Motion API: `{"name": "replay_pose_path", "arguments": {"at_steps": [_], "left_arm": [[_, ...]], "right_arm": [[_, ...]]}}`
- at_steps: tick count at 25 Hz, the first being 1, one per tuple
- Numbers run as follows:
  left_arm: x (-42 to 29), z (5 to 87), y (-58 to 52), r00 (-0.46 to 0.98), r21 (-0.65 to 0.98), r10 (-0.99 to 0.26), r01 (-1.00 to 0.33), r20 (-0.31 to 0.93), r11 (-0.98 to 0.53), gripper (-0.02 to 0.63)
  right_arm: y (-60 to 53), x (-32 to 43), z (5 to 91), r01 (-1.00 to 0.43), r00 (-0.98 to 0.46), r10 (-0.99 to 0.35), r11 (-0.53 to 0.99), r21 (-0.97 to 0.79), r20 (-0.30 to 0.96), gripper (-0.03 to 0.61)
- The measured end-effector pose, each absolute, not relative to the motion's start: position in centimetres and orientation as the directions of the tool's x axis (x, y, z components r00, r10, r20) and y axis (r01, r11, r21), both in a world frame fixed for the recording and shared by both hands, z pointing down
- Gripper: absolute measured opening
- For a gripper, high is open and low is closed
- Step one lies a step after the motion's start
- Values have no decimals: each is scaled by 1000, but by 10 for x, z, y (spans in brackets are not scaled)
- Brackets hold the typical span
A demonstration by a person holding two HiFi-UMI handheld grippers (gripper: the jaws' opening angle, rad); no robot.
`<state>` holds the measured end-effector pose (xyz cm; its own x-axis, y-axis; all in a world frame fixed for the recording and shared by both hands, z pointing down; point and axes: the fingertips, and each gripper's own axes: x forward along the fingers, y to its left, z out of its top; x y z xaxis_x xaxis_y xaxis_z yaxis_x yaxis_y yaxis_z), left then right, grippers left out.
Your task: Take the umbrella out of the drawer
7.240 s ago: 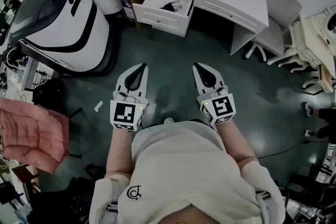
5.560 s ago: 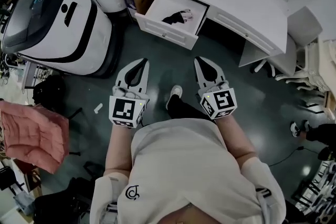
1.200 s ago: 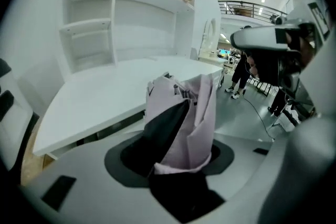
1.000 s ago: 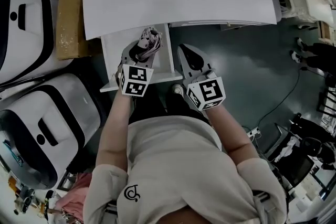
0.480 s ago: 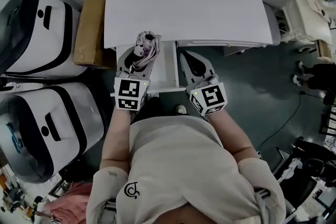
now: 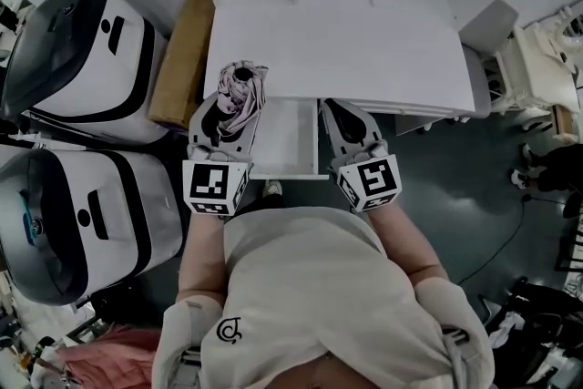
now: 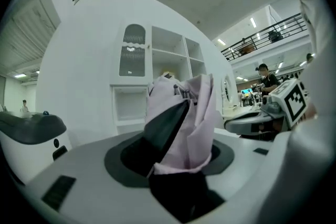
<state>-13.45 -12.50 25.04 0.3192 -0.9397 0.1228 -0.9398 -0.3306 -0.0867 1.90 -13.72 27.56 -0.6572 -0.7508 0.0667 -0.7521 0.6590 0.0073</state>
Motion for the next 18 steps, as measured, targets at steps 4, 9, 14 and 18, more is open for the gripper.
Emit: {"name": "replay_pose_path", "arguments": {"at_steps": [4, 9, 14, 18], "left_arm": [[-140, 231, -117, 309, -75, -948, -946, 76, -314, 235], [-137, 223, -115, 323, -51, -945, -944, 54, -325, 235], [-129, 226, -116, 341, -31, -938, -939, 59, -343, 234], [-127, 229, -118, 345, -26, -936, -937, 68, -347, 235]], "right_arm": [[-137, 18, 263, -748, -664, -747, 664, -18, 46, 6], [-134, 14, 253, -738, -674, -738, 675, 19, 29, 5], [-132, 18, 250, -735, -677, -736, 676, 52, 16, 5], [-132, 19, 252, -732, -679, -734, 679, 48, 21, 3]]}}
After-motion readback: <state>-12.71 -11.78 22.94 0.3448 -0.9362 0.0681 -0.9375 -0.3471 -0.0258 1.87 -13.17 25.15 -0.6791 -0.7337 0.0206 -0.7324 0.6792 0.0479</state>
